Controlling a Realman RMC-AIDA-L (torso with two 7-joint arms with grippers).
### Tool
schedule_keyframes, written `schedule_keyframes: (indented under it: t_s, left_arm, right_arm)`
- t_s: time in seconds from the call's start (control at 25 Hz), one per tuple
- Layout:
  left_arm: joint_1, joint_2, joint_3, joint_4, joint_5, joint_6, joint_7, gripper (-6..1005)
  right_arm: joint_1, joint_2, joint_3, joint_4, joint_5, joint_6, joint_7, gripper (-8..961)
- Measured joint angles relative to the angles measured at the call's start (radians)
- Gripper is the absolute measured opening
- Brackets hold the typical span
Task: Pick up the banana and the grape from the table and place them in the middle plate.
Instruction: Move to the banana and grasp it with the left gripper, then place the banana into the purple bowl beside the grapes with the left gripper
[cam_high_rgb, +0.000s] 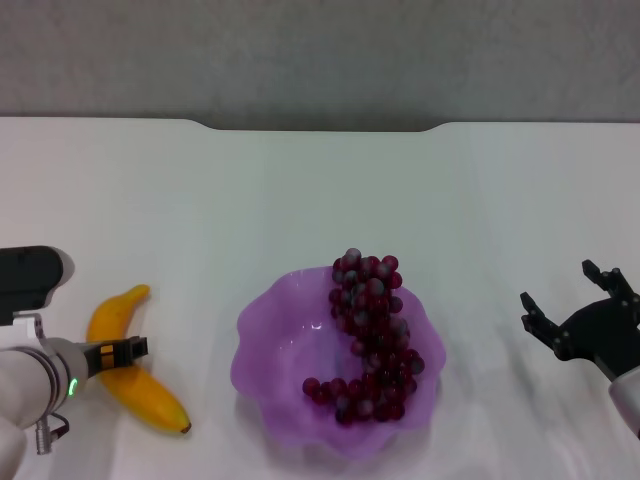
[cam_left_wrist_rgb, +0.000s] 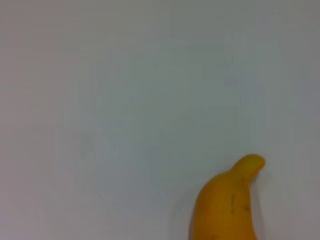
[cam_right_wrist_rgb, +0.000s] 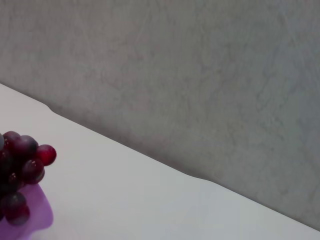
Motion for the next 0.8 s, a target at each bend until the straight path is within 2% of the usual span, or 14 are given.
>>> schedule_keyframes:
  t_s: [0.32, 0.56, 0.8]
  left_arm:
    - [-0.004, 0.001, 0.009, 0.006, -0.001, 0.0, -0.017, 652]
    - [-0.001, 0.001, 0.009, 0.006, 0.0, -0.002, -0.017, 535]
    - [-0.003, 0.002, 0.009, 0.0, 0.003, -0.015, -0.016, 534]
  right_arm:
    - [0.001, 0.0, 0.0, 0.0, 0.001, 0.0, -0.003, 893]
    - [0.001, 0.0, 0.0, 0.0, 0.001, 0.0, -0.003, 893]
    - [-0.002, 0.0, 0.0, 0.0, 0.001, 0.0, -0.003, 894]
